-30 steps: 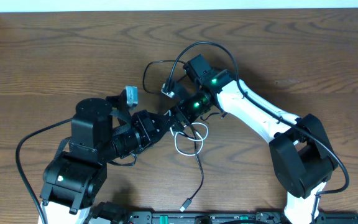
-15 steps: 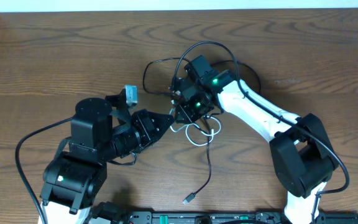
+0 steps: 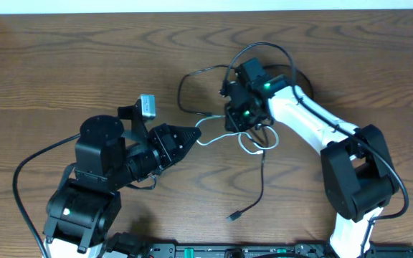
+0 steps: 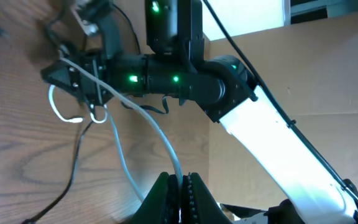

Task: Untangle cables

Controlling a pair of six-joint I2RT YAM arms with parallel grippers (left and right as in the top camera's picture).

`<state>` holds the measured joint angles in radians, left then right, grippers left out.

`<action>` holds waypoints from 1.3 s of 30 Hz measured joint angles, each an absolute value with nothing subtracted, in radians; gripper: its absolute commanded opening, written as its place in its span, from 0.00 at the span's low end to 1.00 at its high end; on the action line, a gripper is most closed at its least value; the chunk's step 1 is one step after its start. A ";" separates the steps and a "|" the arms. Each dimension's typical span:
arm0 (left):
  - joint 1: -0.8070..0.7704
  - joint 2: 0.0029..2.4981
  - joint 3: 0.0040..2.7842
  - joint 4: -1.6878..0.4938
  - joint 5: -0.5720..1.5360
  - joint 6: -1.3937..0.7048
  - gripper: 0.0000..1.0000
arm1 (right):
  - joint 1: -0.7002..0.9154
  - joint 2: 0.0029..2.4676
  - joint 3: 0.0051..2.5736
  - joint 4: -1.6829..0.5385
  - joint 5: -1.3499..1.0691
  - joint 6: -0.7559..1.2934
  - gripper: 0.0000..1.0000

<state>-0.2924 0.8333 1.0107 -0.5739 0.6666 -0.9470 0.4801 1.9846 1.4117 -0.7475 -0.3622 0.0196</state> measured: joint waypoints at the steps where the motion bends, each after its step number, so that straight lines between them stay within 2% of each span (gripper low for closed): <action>1: -0.286 0.833 1.011 -0.574 0.667 -0.947 0.08 | 0.469 1.985 1.410 -0.748 -0.361 0.020 0.27; 13: -0.236 0.831 1.011 -0.632 0.648 -0.947 0.08 | 0.413 1.985 1.406 -0.763 -0.342 0.027 0.27; 19: -0.236 0.830 1.011 -0.736 0.601 -0.913 0.07 | 0.413 1.985 1.405 -0.764 -0.339 0.031 0.32; 25: -0.236 0.830 1.011 -0.862 0.496 -0.870 0.08 | 0.412 1.985 1.405 -0.766 -0.329 0.036 0.43; 27: -0.236 0.830 1.011 -0.878 0.464 -0.850 0.08 | 0.412 1.985 1.405 -0.766 -0.325 0.036 0.37; 30: -0.236 0.830 1.011 -0.891 0.439 -0.815 0.07 | 0.413 1.985 1.405 -0.767 -0.296 0.052 0.15; 31: -0.236 0.830 1.011 -0.894 0.433 -0.804 0.07 | 0.413 1.985 1.405 -0.770 -0.275 0.064 0.11; 39: -0.236 0.830 1.011 -0.892 0.420 -0.778 0.07 | 0.412 1.985 1.405 -0.791 -0.097 0.123 0.05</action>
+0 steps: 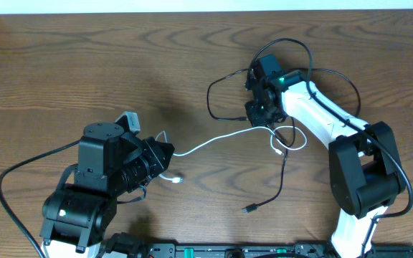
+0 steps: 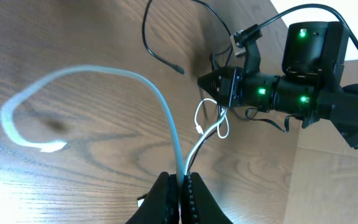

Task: Untangle cables

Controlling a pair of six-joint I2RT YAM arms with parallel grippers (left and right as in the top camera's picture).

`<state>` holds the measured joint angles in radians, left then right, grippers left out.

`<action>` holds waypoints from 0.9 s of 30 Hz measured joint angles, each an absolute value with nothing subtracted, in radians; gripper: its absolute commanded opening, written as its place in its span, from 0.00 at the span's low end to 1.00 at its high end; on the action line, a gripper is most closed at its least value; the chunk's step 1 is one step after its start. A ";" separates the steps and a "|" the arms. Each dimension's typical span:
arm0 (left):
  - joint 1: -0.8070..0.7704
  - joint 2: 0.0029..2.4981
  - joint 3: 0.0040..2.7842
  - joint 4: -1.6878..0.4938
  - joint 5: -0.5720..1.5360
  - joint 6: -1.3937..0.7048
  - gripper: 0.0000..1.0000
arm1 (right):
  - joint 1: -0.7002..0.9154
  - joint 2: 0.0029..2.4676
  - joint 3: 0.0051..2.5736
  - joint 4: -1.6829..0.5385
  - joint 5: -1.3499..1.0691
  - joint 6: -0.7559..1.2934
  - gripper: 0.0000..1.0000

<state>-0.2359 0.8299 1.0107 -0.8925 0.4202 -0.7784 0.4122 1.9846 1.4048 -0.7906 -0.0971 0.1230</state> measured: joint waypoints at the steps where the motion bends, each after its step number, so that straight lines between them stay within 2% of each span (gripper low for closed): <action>1: -0.236 0.829 1.011 -0.890 0.422 -0.777 0.07 | 0.412 1.985 1.405 -0.791 -0.080 0.125 0.05; 17: -0.236 0.665 1.179 -0.707 0.510 -0.773 0.08 | 0.412 1.985 1.405 -0.792 -0.002 0.130 0.01; 27: -0.236 0.448 1.250 -0.699 0.258 -0.764 0.07 | 0.412 1.985 1.405 -0.792 0.002 0.130 0.02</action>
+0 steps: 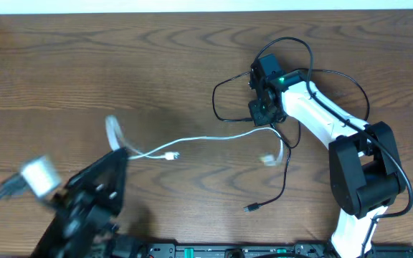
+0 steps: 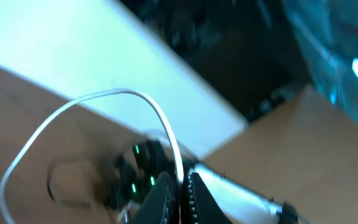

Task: Untangle cables

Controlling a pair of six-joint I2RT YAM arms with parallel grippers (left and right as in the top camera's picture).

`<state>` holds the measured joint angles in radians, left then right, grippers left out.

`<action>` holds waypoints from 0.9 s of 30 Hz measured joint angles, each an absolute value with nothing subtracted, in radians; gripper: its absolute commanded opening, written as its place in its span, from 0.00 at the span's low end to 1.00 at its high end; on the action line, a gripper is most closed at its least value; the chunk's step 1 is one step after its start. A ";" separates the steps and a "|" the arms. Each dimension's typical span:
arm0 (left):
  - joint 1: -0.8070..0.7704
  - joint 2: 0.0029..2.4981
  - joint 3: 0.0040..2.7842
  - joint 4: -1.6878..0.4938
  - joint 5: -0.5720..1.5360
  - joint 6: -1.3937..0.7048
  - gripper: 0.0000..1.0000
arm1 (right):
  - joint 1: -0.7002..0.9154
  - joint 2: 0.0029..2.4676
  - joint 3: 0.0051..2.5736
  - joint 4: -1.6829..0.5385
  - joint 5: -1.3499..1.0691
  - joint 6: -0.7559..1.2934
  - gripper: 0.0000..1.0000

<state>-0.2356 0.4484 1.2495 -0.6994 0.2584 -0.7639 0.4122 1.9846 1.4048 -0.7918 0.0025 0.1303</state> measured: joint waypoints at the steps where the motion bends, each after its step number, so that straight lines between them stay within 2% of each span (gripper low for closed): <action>1: -0.236 0.424 1.251 -0.700 0.228 -0.760 0.07 | 0.412 1.985 1.405 -0.792 0.003 0.130 0.02; 8: -0.236 0.314 1.258 -0.717 0.069 -0.716 0.07 | 0.412 1.985 1.405 -0.788 0.005 0.131 0.04; 16: -0.236 0.297 1.261 -0.729 -0.004 -0.702 0.08 | 0.412 1.985 1.404 -0.755 0.009 0.153 0.05; 18: -0.236 0.297 1.281 -0.732 -0.014 -0.702 0.07 | 0.412 1.985 1.404 -0.744 0.009 0.160 0.18; 21: -0.236 0.297 1.336 -0.731 -0.019 -0.702 0.07 | 0.412 1.985 1.404 -0.734 0.014 0.171 0.74; 22: -0.236 0.297 1.360 -0.731 -0.019 -0.702 0.07 | 0.412 1.985 1.404 -0.731 0.017 0.173 0.99; 27: -0.236 0.295 1.431 -0.757 -0.019 -0.702 0.07 | 0.412 1.985 1.404 -0.732 0.015 0.187 0.99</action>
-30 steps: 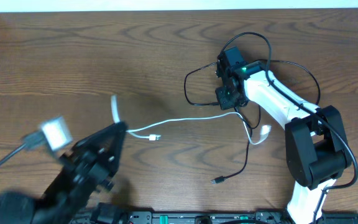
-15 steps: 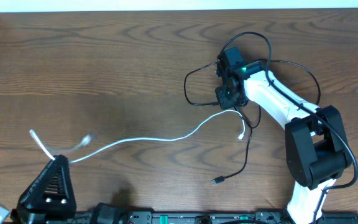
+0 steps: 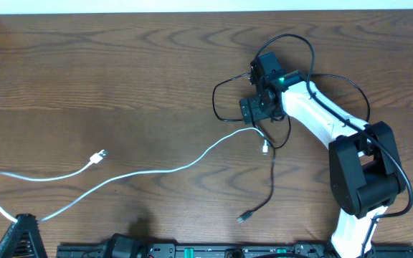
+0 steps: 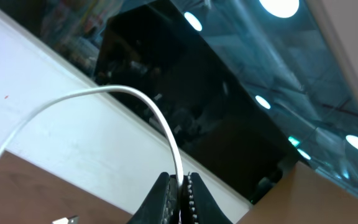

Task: Untangle cables
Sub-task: 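Release the white cable and bring both grippers back to the bundle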

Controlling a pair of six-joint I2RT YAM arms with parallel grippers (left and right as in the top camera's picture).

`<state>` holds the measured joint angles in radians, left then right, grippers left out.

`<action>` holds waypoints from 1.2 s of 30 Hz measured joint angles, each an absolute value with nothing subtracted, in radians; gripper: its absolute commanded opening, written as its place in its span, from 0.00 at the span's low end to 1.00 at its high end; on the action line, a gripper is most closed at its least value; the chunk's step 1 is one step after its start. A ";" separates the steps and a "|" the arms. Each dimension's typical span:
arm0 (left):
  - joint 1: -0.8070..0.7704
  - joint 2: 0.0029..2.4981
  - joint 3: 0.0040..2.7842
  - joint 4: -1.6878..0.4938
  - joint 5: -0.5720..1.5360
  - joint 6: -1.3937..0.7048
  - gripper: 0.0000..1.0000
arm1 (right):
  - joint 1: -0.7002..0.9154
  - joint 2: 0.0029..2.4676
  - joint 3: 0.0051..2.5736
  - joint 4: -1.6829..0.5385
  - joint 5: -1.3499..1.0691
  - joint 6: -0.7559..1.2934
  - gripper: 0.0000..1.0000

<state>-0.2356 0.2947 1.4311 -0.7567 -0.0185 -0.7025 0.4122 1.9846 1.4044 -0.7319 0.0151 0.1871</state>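
Note:
A white cable (image 3: pixel 156 170) stretches across the table from its USB plug (image 3: pixel 97 156), round a loop at the far left, to its other end (image 3: pixel 264 148) under the right arm. My left gripper (image 3: pixel 22 221) sits at the bottom left corner, shut on this cable. In the left wrist view the white cable (image 4: pixel 135 99) arcs up out of the closed left gripper (image 4: pixel 179 184). A black cable (image 3: pixel 224 89) lies in loops around my right gripper (image 3: pixel 249 110), whose jaws look spread apart over it. Its tail ends at a plug (image 3: pixel 244 216).
The wooden table (image 3: pixel 120 72) reaches a white wall at the back. The right arm's base (image 3: pixel 361 179) stands at the right front. A dark rail (image 3: pixel 206 251) runs along the front edge. The left wrist camera looks up at a wall and dark ceiling panels.
My left gripper has gone further down and left to the table's corner with the white cable. The cable now lies long and nearly straight; its far end sits closer to the right gripper, which looks wider.
First both grippers were close together, left shut on the white cable, right in the tangle of black and white loops. Then the left gripper was further left with the white cable drawn out. Now it is at the corner and the white cable lies stretched across the table.

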 measured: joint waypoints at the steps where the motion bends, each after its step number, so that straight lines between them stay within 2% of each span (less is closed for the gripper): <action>1: -0.236 0.295 1.435 -0.774 -0.019 -0.702 0.07 | 0.412 1.985 1.405 -0.742 0.015 0.187 0.99; 13: -0.236 0.294 1.342 -0.806 -0.069 -0.703 0.08 | 0.368 1.826 1.444 -0.903 -0.186 0.176 0.99; 20: -0.236 0.298 1.219 -0.834 -0.088 -0.703 0.08 | 0.295 1.836 1.440 -0.932 -0.087 0.262 0.99; 24: -0.236 0.332 1.172 -0.926 -0.089 -0.703 0.07 | 0.255 1.842 1.406 -0.938 0.006 0.322 0.99; 29: -0.236 0.476 1.164 -1.042 -0.056 -0.664 0.07 | 0.173 1.843 1.372 -0.942 0.129 0.392 0.99; 36: -0.236 0.831 1.161 -1.188 0.093 -0.563 0.08 | 0.001 1.843 1.288 -0.931 0.184 0.434 0.99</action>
